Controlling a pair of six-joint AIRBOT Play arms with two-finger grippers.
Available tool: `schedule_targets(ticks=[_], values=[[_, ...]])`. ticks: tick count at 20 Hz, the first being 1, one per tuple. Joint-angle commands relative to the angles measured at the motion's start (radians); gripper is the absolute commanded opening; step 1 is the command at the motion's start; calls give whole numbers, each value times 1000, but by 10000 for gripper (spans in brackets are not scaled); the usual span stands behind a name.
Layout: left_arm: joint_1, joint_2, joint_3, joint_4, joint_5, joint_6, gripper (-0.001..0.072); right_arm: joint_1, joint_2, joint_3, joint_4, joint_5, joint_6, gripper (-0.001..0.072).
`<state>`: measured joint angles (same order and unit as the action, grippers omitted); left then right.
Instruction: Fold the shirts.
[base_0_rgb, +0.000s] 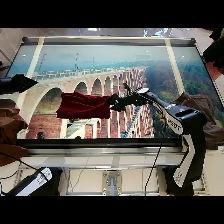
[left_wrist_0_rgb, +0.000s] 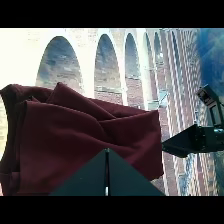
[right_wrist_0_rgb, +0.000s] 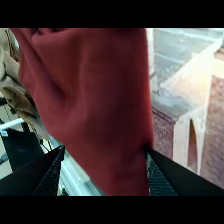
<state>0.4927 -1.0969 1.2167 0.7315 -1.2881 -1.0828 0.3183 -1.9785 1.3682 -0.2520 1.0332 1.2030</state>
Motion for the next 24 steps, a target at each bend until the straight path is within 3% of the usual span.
schedule_targets(ticks=[1,3,4,5,6,7,8,14,20,24], values=[[1,1,0,0,0,7,16,76,-18,-3,76,-100,-14,549],[1,1,0,0,0,18,16,110,-18,-2,103,-109,-14,526],[1,1,0,0,0,18,16,124,-18,7,105,-106,-14,394],[1,1,0,0,0,18,16,134,-18,23,103,-108,-15,308],[1,1,0,0,-1,18,16,140,-18,40,93,-116,-15,288],[1,1,0,0,-1,18,16,141,-18,62,79,-125,-15,215],[1,1,0,0,-1,18,16,140,-18,83,51,-133,-14,15],[1,1,0,0,-1,18,16,51,64,205,-97,-75,39,13],[1,1,0,0,-1,18,16,-275,402,288,-713,217,352,13],[1,1,0,0,-1,18,16,-557,665,287,-1051,472,397,12]])
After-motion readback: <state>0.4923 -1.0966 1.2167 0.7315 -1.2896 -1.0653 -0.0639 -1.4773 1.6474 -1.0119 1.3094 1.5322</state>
